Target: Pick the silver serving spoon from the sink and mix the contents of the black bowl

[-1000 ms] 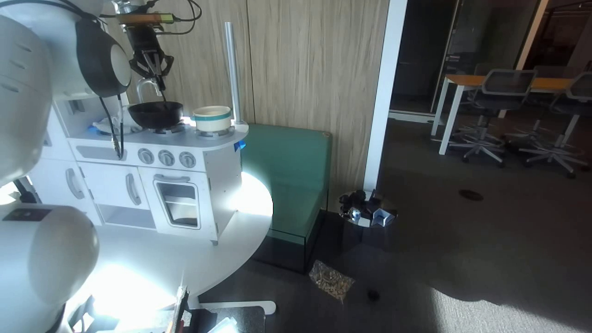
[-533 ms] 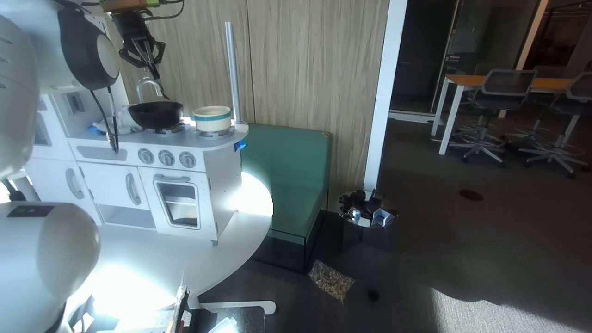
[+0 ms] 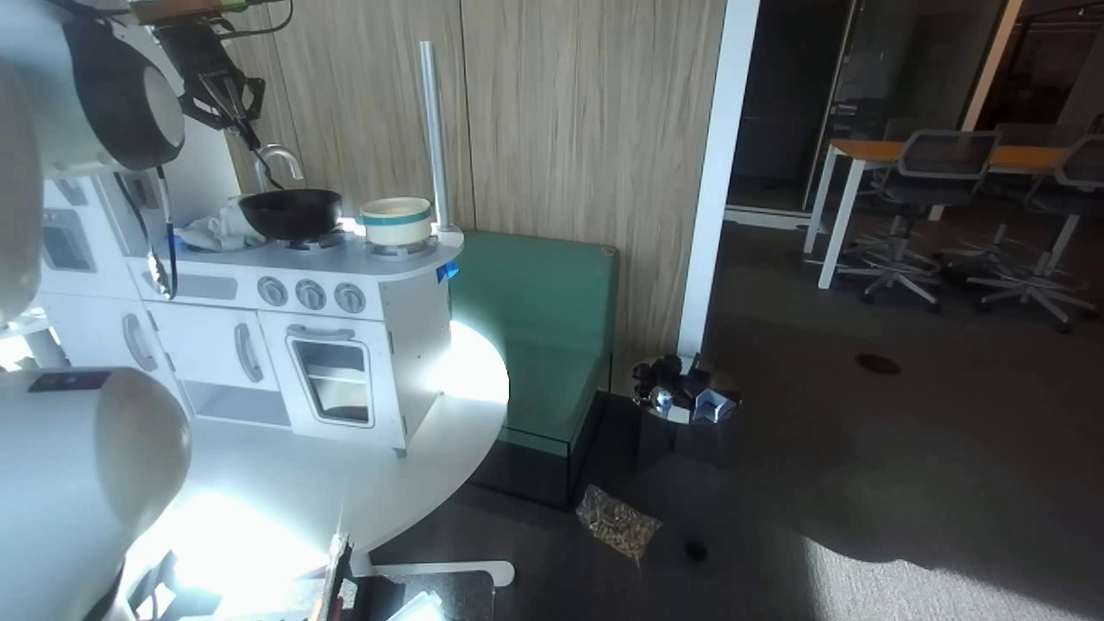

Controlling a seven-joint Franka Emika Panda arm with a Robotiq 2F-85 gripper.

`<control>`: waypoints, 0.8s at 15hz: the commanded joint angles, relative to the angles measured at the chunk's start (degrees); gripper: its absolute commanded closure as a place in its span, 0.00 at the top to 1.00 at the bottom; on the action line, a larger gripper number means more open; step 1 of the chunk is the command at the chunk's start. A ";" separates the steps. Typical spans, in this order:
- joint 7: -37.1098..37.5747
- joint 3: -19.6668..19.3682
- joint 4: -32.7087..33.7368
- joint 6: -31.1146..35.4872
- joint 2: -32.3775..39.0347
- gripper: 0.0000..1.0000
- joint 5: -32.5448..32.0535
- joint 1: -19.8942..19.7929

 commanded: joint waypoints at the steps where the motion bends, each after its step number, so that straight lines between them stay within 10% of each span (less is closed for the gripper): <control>1: -2.64 -1.50 0.88 -1.25 1.51 0.01 -4.39 4.10; 12: -6.53 -1.82 -1.27 6.52 -0.62 0.01 -13.53 11.51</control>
